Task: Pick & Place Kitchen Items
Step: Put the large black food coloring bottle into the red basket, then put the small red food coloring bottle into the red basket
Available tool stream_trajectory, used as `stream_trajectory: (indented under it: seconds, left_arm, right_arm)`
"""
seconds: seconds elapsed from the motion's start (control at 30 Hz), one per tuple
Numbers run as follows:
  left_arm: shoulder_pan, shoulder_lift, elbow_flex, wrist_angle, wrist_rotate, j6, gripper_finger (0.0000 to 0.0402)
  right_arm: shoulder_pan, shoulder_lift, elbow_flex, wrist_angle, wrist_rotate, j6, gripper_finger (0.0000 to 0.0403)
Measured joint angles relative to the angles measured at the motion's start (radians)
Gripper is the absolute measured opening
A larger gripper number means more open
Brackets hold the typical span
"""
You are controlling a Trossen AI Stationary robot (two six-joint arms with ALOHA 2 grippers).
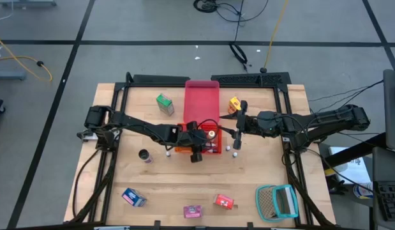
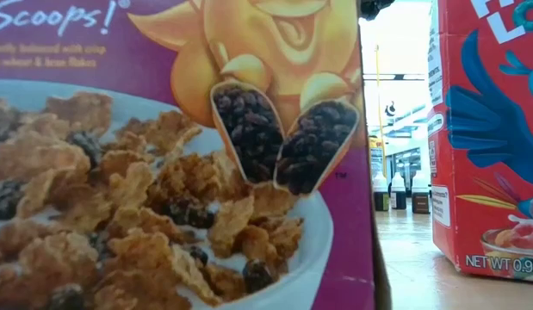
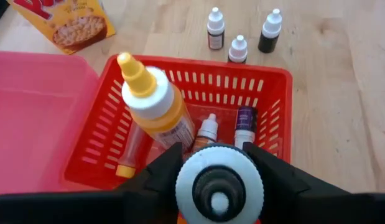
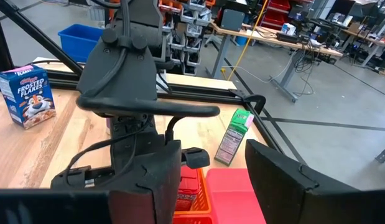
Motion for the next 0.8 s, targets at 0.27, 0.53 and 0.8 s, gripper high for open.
stream_trajectory:
  seconds: [0.27,0.53,0.8]
  left_arm:
    - [0.000,0.000,0.000,-0.008,0.000,0.007,0.0200]
    - [0.000,0.000,0.000,0.070,-0.002,0.022,0.0205]
    - [0.000,0.000,0.000,0.136,-0.002,0.066,0.0200]
  right_arm:
    - [0.000,0.000,0.000,-0.002,0.000,0.000,0.0171]
    - [0.000,0.000,-0.030,0.018,0.000,0.000,0.0171]
    - [0.000,0.000,-0.045,0.043,0.001,-0.002,0.0171]
